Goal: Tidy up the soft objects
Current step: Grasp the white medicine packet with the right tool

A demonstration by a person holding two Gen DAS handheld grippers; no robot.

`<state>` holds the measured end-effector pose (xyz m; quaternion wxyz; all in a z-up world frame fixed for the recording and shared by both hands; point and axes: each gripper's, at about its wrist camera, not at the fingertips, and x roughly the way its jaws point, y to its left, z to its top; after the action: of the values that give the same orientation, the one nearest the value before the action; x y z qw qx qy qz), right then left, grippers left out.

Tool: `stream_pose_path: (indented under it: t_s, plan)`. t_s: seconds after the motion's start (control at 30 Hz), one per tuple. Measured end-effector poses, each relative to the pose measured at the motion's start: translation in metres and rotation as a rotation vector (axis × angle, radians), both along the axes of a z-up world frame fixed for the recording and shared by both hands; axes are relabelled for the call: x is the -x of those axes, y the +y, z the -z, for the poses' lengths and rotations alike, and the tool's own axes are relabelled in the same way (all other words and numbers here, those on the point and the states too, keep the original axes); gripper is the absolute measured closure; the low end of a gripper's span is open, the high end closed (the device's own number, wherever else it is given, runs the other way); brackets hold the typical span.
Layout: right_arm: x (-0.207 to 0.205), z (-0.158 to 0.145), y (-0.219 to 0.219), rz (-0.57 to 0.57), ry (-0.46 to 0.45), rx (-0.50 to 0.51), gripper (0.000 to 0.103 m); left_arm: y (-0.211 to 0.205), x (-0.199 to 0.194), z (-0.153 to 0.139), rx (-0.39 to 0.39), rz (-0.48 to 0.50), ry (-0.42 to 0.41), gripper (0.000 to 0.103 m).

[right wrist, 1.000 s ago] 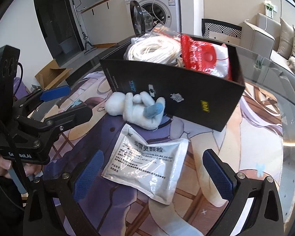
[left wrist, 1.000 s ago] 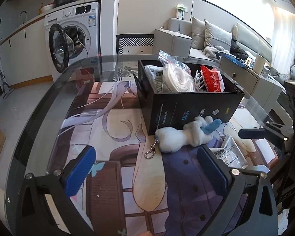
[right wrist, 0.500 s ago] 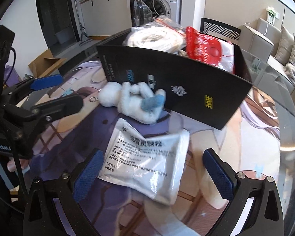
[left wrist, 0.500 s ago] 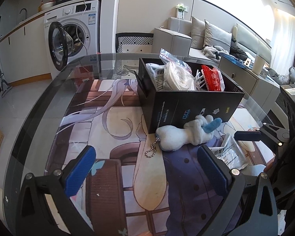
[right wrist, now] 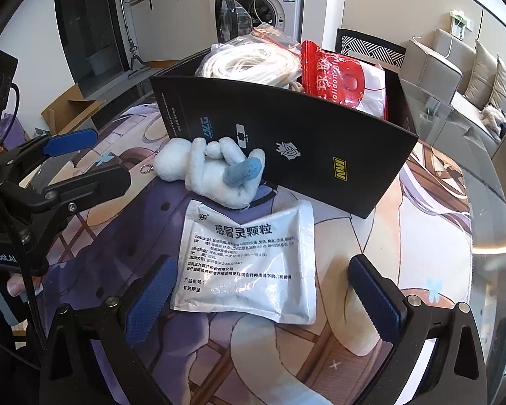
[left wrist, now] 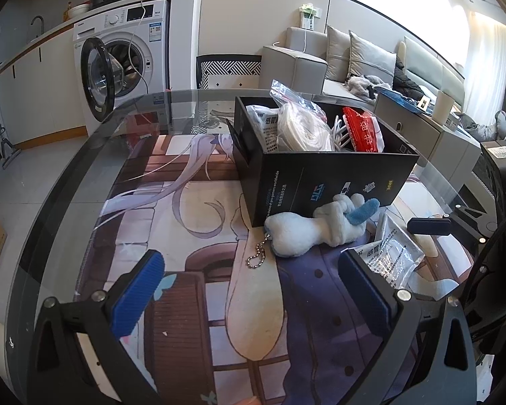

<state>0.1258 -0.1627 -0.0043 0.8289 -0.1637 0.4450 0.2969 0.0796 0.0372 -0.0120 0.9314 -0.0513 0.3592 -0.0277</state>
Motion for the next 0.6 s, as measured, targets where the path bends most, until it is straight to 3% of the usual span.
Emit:
stream_pose_path:
  t_s: [0.1, 0.27, 0.43, 0.6]
  plan:
    - [0.000, 0.000, 0.002, -0.008, -0.005, -0.006, 0.005, -0.001, 0.000, 0.000, -0.002, 0.001, 0.001, 0.000]
    - [0.002, -0.005, 0.000, -0.042, -0.011, -0.014, 0.029, -0.001, 0.000, 0.001, 0.000, 0.002, 0.002, 0.000]
    - [0.007, -0.006, -0.003, -0.075, -0.012, -0.020, 0.045, -0.001, 0.000, 0.001, 0.000, 0.004, 0.002, 0.000]
    - [0.011, -0.009, -0.006, -0.103, -0.007, -0.032, 0.053, -0.001, -0.001, 0.001, 0.000, 0.004, 0.003, 0.000]
